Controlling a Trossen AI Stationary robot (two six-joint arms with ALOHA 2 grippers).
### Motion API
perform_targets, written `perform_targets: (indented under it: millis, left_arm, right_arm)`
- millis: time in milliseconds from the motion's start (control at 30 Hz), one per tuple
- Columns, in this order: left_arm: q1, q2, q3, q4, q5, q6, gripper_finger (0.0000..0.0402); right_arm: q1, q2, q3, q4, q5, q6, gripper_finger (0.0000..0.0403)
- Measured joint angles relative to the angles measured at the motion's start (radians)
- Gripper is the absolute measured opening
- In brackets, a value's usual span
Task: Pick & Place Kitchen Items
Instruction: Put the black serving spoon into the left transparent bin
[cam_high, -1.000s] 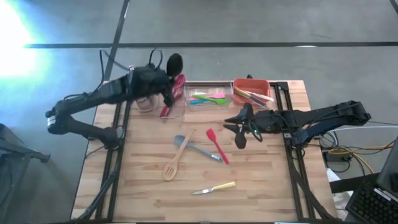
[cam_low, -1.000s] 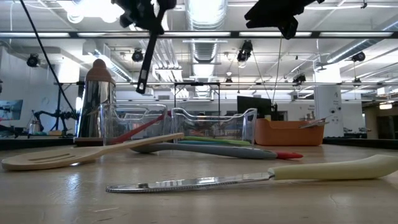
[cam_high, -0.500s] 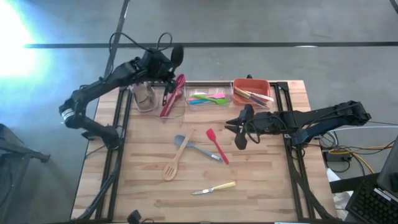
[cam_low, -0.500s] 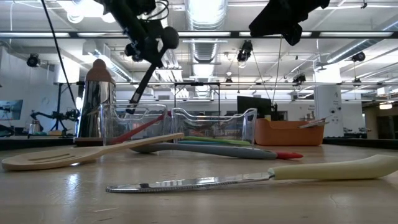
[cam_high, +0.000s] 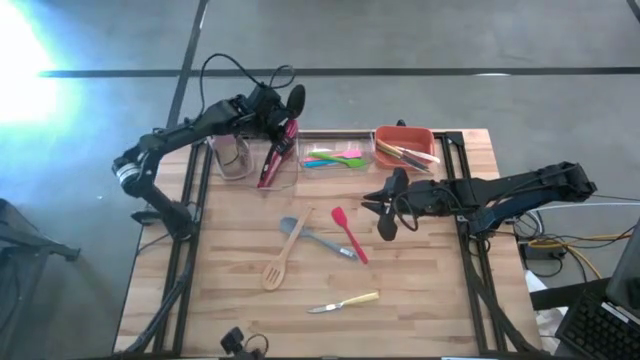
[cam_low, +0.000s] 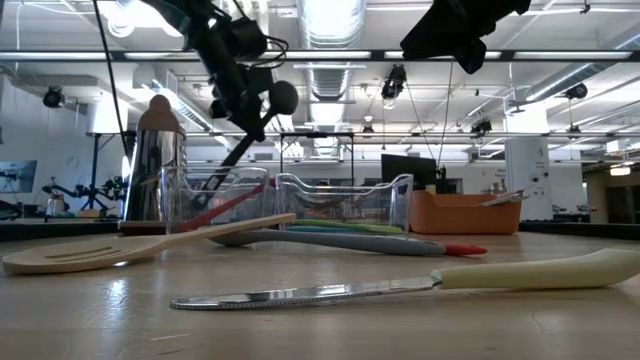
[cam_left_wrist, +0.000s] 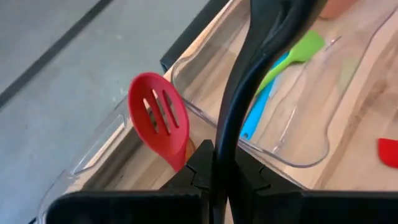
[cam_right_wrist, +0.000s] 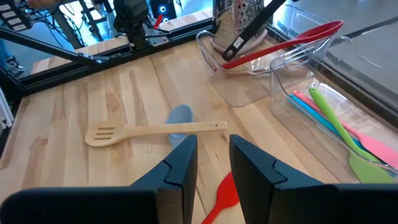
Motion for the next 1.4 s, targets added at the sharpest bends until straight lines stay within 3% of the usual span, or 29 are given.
perform_targets:
  millis: [433, 833, 1400]
  left_arm:
    - [0.090, 0.047, 0.000, -0.044, 0.122, -0.066, 0.0021]
    - [0.120, 0.048, 0.000, -0.083, 0.155, -0.062, 0.0021]
    - [0.131, 0.168, -0.001, -0.065, 0.154, -0.055, 0.0021]
  right_arm:
    - [0.000, 0.000, 0.000, 0.000, 0.000, 0.000, 0.0093]
    - [0.000, 0.000, 0.000, 0.001, 0.000, 0.000, 0.0086]
    - [0.000, 0.000, 0.000, 0.001, 0.000, 0.000, 0.0089]
